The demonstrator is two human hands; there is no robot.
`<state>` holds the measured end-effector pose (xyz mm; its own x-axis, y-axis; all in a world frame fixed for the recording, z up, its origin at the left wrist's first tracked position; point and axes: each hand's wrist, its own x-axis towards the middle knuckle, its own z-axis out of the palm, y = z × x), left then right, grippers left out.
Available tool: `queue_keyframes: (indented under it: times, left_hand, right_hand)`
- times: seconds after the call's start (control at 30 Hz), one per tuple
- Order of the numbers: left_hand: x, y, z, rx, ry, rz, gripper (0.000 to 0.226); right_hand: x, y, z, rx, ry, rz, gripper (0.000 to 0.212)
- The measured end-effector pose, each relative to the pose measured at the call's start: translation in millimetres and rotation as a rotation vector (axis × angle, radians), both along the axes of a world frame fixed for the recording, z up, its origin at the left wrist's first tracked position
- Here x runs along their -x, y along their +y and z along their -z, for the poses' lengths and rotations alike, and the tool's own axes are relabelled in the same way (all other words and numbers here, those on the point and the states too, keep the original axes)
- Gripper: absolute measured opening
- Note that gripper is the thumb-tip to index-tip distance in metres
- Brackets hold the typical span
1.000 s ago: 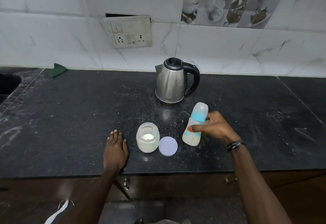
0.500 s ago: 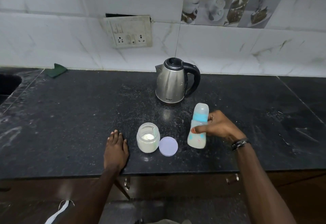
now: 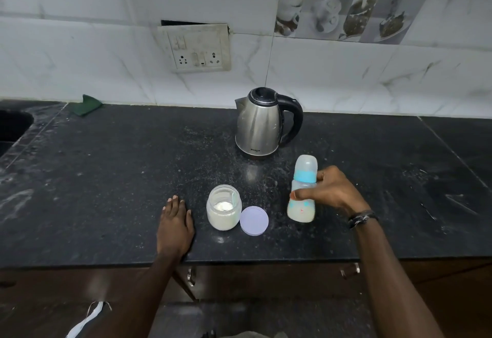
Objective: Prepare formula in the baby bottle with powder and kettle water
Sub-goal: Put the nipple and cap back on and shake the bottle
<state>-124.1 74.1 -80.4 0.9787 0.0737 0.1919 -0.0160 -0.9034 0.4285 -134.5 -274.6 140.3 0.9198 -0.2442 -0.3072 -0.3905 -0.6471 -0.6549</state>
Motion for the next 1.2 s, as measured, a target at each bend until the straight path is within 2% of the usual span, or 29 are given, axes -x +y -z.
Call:
queue_keyframes:
  times: [0.07,0.17,0.27,0.3,0.4,0.43,0.53,0.63,0.7,0.77,0.87,0.93,1.03,1.13,1.2]
  left_hand:
    - [-0.3,0.4,1.1,-0.002,0.004,0.001,0.054]
    - [-0.2,0.6,2.1,-0.005,0.000,0.001,0.053]
    - [-0.8,0.4,1.8,-0.007,-0.004,0.000,0.052]
    - [-0.6,0.8,2.4,-0.010,-0.002,-0.002,0.052]
    - [-1.1,1.2,2.9,-0.010,-0.007,-0.004,0.051]
    - [-1.5,1.0,2.5,-0.008,-0.008,-0.002,0.051]
    - [-1.2,0.4,2.3,-0.007,0.002,0.000,0.050]
    - [-0.8,0.7,1.4,0.000,-0.005,-0.003,0.050]
    - [-0.6,0.1,0.6,-0.003,-0.003,-0.003,0.050]
    - [-0.2,0.4,1.3,-0.001,0.003,-0.006,0.050]
    - [0.6,1.1,1.2,0.003,-0.002,-0.005,0.050]
    - [-0.1,0.3,-0.3,0.004,-0.005,-0.004,0.050]
    - [0.5,-0.5,0.8,0.007,-0.002,-0.003,0.049]
    - [-0.4,0.4,-0.5,0.008,-0.015,0.000,0.050]
    - [-0.7,-0.6,-0.3,0.007,-0.010,0.000,0.050]
  right_hand:
    - [0.0,0.5,-0.8,0.068,-0.053,0.060,0.052]
    - [0.6,3.1,-1.5,-0.036,0.002,0.033,0.039]
    - [-0.5,2.9,-0.7,0.121,-0.024,0.056,0.056]
    - [0.0,3.5,0.1,0.114,-0.050,0.058,0.057]
    - [-0.5,3.9,-0.8,-0.045,0.027,0.001,0.041]
    - [0.2,3.0,-0.9,-0.030,0.039,-0.016,0.039]
    - [0.3,1.0,-2.1,0.115,-0.031,0.054,0.051]
    - [-0.1,0.1,-1.7,-0.024,0.025,-0.009,0.040]
    - [-1.5,-2.6,-2.9,0.036,0.046,-0.031,0.042]
    - [-1.1,-3.3,-6.2,0.185,0.051,-0.021,0.051]
    - [0.2,-2.4,-2.0,0.051,0.101,-0.112,0.045]
    - [-0.5,-0.4,-1.3,-0.023,0.075,-0.084,0.045]
    - [-1.4,1.6,-1.0,0.133,0.045,-0.059,0.054]
    - [0.5,6.5,2.3,0.038,0.070,-0.081,0.045]
    - [-1.3,6.7,3.1,0.061,0.025,-0.035,0.058]
